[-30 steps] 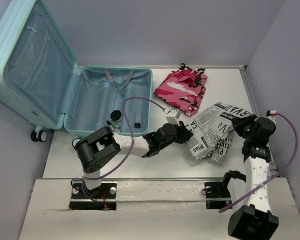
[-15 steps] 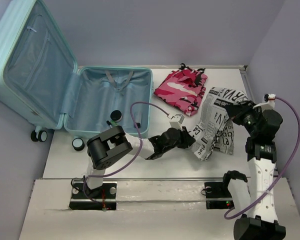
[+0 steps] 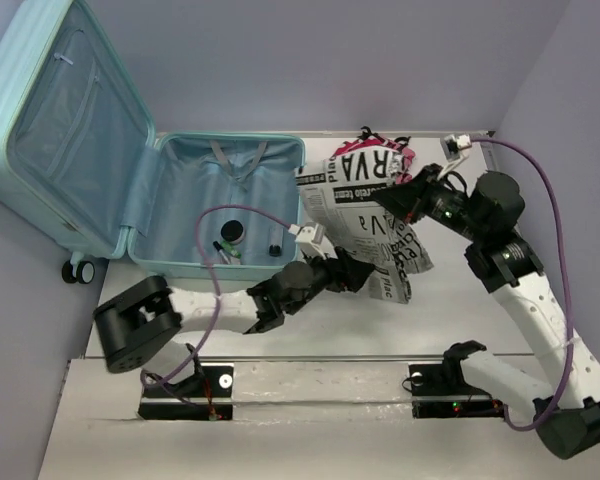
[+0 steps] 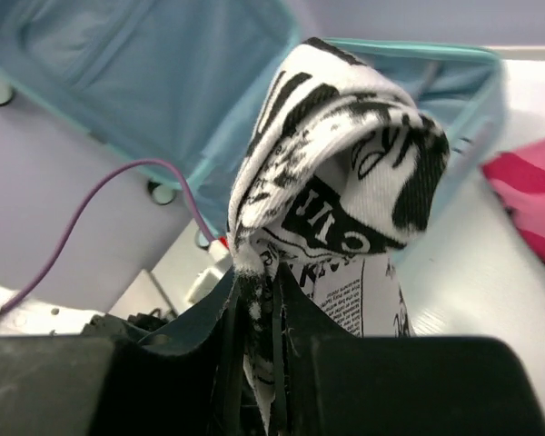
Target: Pack the luggage
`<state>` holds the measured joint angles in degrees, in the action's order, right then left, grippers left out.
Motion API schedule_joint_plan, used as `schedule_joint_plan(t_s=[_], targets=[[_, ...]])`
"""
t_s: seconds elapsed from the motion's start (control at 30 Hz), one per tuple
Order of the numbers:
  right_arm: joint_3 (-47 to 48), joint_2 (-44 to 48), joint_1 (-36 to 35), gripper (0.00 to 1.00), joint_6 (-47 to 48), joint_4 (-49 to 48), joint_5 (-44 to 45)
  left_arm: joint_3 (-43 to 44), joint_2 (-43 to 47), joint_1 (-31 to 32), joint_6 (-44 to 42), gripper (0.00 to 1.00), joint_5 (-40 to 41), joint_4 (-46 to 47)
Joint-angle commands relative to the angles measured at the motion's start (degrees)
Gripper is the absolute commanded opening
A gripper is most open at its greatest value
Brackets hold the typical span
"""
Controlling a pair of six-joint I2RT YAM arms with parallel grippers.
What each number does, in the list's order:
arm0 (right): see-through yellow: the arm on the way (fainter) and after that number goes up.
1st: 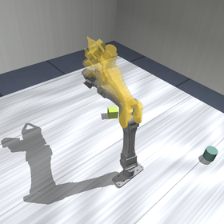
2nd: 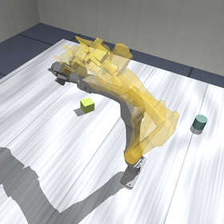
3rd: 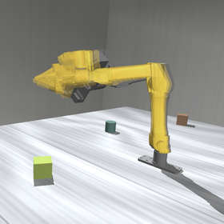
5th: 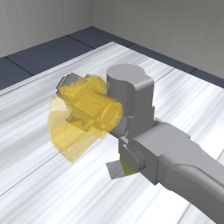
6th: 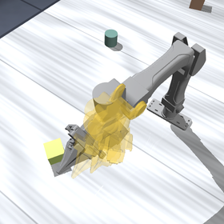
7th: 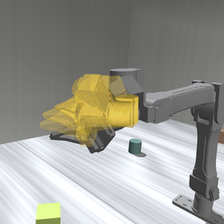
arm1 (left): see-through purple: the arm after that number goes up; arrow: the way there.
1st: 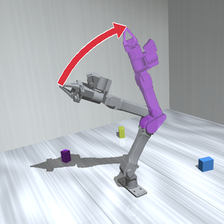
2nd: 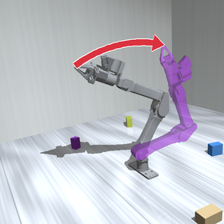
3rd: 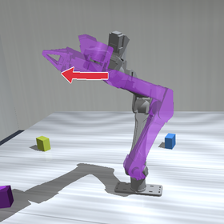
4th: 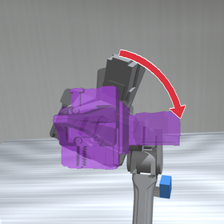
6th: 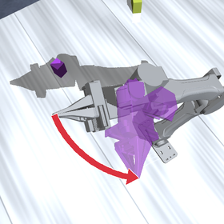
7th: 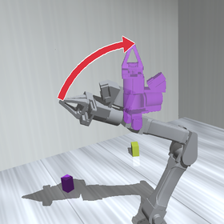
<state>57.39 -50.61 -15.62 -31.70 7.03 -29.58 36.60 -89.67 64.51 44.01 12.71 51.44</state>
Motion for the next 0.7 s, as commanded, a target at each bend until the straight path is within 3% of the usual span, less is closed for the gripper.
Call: schedule_joint_plan(t_s=[0.0,0.07,0.17,0.33,0.4,0.5,0.67], targets=[[12.0,-7.6,-10.1,0.07,1.9,-10.8,2.2,-5.0,18.0,0.2,-6.8,0.94,11.5,-0.9],[15.5,-11.9,-14.9,0.07,2.9,-12.9,3.8,-6.8,29.4,0.2,-9.2,0.95,17.5,-6.1],[26.0,-22.1,-23.6,0.07,4.4,-14.1,4.4,-8.2,45.2,-0.2,-10.1,0.98,28.8,-25.1],[34.7,-29.4,-24.2,0.07,2.5,-15.5,1.1,-11.2,73.1,-1.1,-12.2,0.99,36.1,-43.1],[36.0,-30.7,-24.2,0.07,1.5,-16.5,-1.5,-11.2,80.2,-1.1,-14.6,0.99,39.5,-45.5],[36.3,-32.1,-24.2,0.07,-1.0,-18.5,-3.7,-9.4,82.3,-0.5,-12.9,0.99,42.0,-52.0],[40.0,-38.6,-27.4,0.07,-1.3,-18.4,-5.4,-2.4,76.8,-0.1,-8.8,0.99,43.5,-61.5]])
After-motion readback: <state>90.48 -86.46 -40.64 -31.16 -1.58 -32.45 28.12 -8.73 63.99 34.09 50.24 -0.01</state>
